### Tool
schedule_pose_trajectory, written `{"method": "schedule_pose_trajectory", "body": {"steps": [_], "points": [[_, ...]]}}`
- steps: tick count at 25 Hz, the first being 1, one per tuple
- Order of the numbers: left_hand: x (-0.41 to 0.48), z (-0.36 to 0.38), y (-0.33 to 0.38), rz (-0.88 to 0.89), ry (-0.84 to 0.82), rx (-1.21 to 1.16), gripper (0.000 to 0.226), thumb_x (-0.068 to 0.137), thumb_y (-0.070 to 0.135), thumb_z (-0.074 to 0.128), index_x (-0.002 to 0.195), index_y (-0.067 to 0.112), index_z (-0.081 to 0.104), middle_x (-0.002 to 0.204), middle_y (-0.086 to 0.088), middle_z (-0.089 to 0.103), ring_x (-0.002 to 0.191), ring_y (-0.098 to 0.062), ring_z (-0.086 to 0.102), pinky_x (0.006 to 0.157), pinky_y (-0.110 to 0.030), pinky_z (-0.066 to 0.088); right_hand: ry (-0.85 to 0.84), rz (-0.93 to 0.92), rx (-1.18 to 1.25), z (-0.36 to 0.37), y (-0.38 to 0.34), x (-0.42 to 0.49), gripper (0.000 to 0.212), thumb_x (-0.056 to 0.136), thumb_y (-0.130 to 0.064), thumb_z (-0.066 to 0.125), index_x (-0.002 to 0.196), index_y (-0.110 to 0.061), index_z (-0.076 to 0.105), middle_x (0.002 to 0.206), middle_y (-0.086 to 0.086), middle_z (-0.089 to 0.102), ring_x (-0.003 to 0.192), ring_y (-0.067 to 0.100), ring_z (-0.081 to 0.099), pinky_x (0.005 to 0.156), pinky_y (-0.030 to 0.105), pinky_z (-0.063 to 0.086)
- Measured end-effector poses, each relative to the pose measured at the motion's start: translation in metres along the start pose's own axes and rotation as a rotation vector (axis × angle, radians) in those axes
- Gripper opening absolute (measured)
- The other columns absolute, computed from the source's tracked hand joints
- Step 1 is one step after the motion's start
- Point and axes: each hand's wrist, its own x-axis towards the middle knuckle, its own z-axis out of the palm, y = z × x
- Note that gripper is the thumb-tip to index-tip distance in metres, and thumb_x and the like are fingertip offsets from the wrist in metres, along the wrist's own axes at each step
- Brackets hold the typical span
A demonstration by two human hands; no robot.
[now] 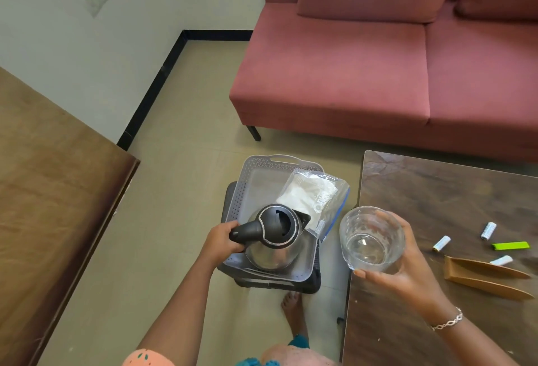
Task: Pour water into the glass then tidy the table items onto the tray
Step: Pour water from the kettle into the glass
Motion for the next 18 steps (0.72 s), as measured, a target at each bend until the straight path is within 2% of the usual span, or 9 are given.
{"method": "schedule_pose_trajectory", "body": {"steps": [2,4,8,10,12,15,18], "points": [[-0.001,0.004,0.01,0.036,0.035,-0.004,0.027,0.065,-0.004,0.068,0.075,0.016,0.054,0.068,-0.006,0.054,0.068,-0.022,0.051,0.052,-0.016,0.035,0.009,0.011,-0.001,-0.006,-0.001,-0.005,0.096,0.047,-0.022,0.087,0.12,-0.055,0.035,0.122,-0.026,0.053,0.115,0.0,0.052,0.093,0.008,0.04],[-0.007,0.011,0.021,0.063,0.056,-0.025,0.03,0.064,-0.006,0.068,0.07,0.019,0.053,0.063,-0.002,0.053,0.066,-0.022,0.051,0.05,-0.013,0.034,0.027,0.032,0.005,-0.014,-0.005,-0.015,0.095,0.044,-0.04,0.088,0.12,-0.055,0.034,0.123,-0.026,0.053,0.115,-0.001,0.052,0.093,0.008,0.04],[-0.033,0.005,0.035,0.074,0.138,-0.2,0.027,0.067,-0.009,0.068,0.078,0.015,0.062,0.07,-0.01,0.061,0.069,-0.023,0.057,0.058,-0.021,0.046,0.05,0.041,0.008,-0.024,-0.011,-0.026,0.089,0.045,-0.055,0.083,0.12,-0.055,0.034,0.124,-0.027,0.051,0.115,-0.002,0.052,0.091,0.007,0.041],[-0.051,-0.003,0.052,0.115,0.173,-0.275,0.025,0.064,-0.004,0.07,0.074,0.018,0.063,0.067,-0.006,0.062,0.066,-0.02,0.057,0.06,-0.022,0.048,0.076,0.037,0.01,-0.033,-0.011,-0.036,0.089,0.045,-0.057,0.081,0.12,-0.053,0.034,0.124,-0.026,0.051,0.114,-0.002,0.052,0.089,0.006,0.041],[-0.07,-0.015,0.074,0.162,0.184,-0.326,0.02,0.055,0.006,0.066,0.072,0.017,0.066,0.06,0.001,0.061,0.065,-0.02,0.058,0.062,-0.03,0.051,0.09,0.032,0.0,-0.041,-0.009,-0.045,0.091,0.045,-0.056,0.082,0.123,-0.049,0.035,0.124,-0.024,0.051,0.115,0.0,0.052,0.091,0.008,0.042],[-0.096,-0.032,0.107,0.226,0.198,-0.322,0.03,0.051,0.008,0.062,0.077,0.022,0.066,0.061,-0.002,0.063,0.065,-0.018,0.06,0.062,-0.037,0.055,0.086,0.022,-0.021,-0.053,-0.004,-0.057,0.095,0.047,-0.054,0.083,0.127,-0.041,0.033,0.125,-0.019,0.05,0.118,0.005,0.051,0.094,0.011,0.042],[-0.12,-0.043,0.145,0.325,0.249,-0.278,0.028,0.05,0.008,0.06,0.071,0.025,0.065,0.059,0.003,0.061,0.058,-0.009,0.056,0.056,-0.024,0.05,0.099,0.023,-0.033,-0.063,-0.002,-0.069,0.096,0.047,-0.057,0.082,0.127,-0.042,0.031,0.126,-0.018,0.049,0.12,0.007,0.049,0.098,0.015,0.041]]}}
